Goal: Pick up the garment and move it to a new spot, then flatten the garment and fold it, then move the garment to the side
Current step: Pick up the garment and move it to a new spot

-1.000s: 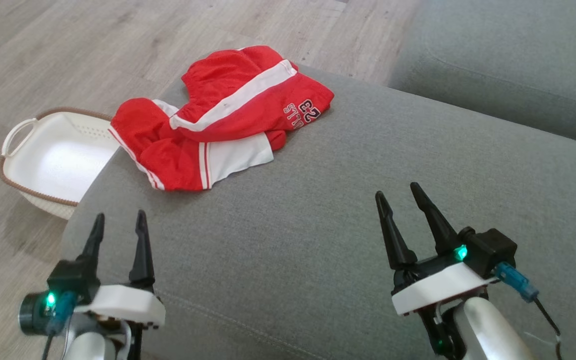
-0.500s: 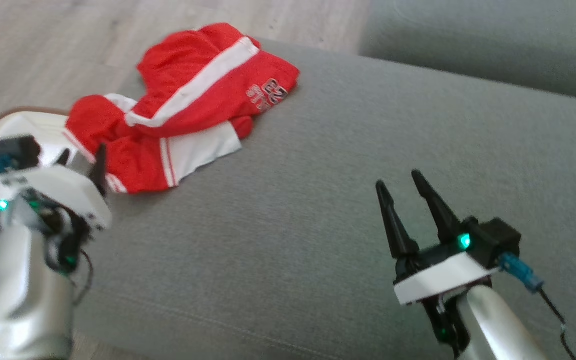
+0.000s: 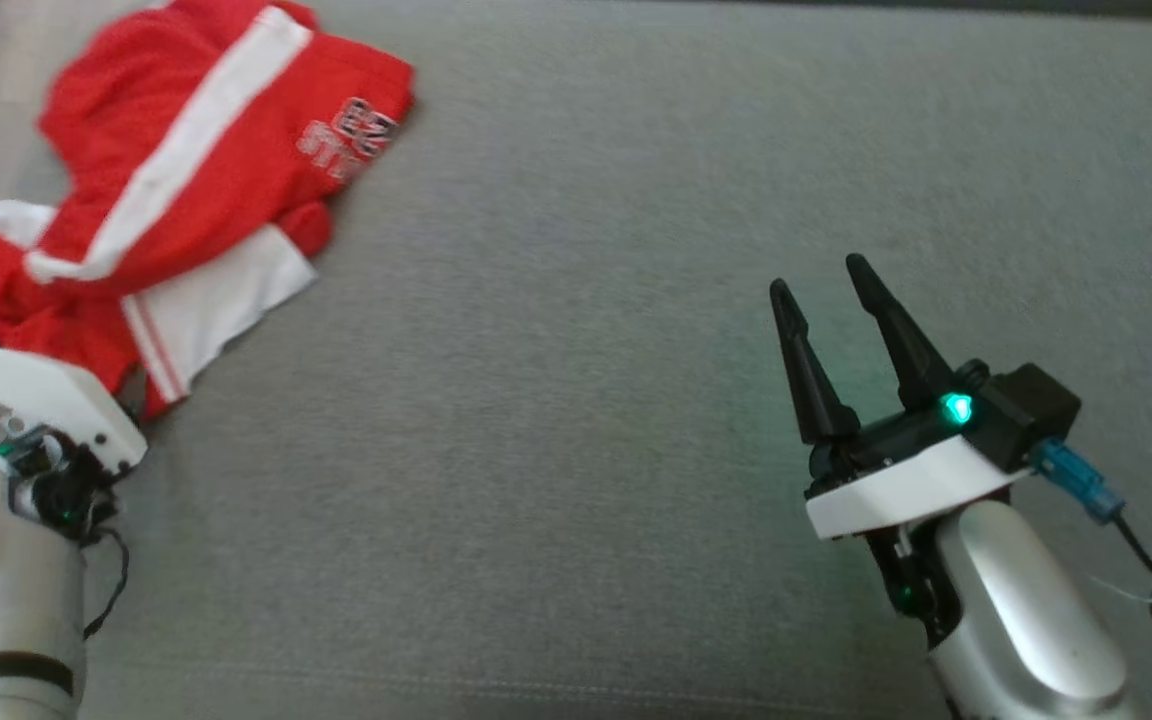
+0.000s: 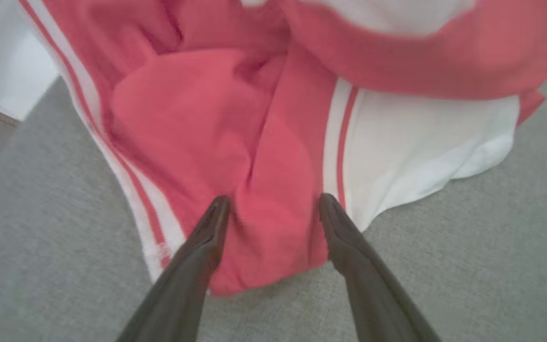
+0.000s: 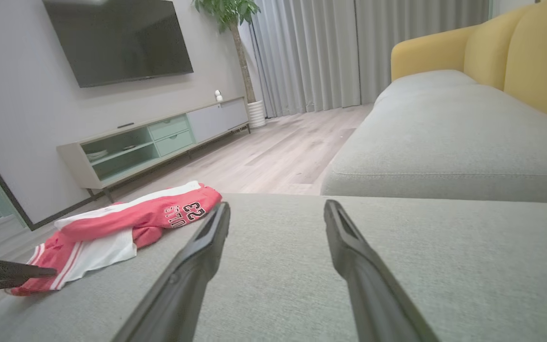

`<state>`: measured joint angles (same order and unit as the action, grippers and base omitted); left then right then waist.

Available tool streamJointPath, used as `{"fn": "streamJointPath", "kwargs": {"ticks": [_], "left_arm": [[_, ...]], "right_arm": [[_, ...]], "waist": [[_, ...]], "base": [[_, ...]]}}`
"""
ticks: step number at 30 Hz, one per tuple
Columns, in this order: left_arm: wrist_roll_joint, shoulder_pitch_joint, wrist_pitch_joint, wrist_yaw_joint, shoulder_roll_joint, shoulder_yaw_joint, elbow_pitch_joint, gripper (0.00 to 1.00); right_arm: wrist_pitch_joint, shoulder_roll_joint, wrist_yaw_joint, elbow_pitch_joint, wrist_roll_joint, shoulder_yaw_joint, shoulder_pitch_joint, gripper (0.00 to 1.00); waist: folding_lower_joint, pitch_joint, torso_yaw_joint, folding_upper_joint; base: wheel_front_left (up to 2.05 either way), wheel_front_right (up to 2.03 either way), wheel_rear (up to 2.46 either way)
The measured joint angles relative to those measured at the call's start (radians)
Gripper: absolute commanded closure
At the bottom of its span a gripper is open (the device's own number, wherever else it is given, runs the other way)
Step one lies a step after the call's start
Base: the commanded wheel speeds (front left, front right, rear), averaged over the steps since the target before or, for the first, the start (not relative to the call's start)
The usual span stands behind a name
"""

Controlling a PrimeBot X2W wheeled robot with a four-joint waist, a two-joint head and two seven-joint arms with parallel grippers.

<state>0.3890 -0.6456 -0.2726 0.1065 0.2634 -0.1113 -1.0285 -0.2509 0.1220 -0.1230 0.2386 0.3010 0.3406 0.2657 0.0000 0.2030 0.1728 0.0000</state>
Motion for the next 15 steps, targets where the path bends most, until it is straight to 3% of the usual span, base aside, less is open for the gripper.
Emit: {"fn": "streamJointPath", "kwargs": {"ticks": [10, 13, 15], "left_arm": [[0.023, -0.081, -0.114, 0.017, 0.044, 0.027, -0.137, 0.02], [0.028, -0.080, -0.109, 0.018, 0.041, 0.042, -0.141, 1.00], [0.028, -0.077, -0.087, 0.021, 0.039, 0.058, -0.142, 1.00]], "right_arm": [[0.000, 0.008, 0.000, -0.002, 0.009, -0.021, 0.021, 0.00], [0.000, 0.007, 0.000, 0.000, 0.011, -0.021, 0.021, 0.00], [0.000, 0.005, 0.000, 0.002, 0.012, -0.020, 0.021, 0.00]], "waist": [[0.0000, 0.051, -0.065, 0.0000], [0.0000, 0.038, -0.056, 0.0000], [0.0000, 0.028, -0.049, 0.0000]], "base": [[0.00, 0.00, 0.00], [0.00, 0.00, 0.00], [0.00, 0.00, 0.00]]}}
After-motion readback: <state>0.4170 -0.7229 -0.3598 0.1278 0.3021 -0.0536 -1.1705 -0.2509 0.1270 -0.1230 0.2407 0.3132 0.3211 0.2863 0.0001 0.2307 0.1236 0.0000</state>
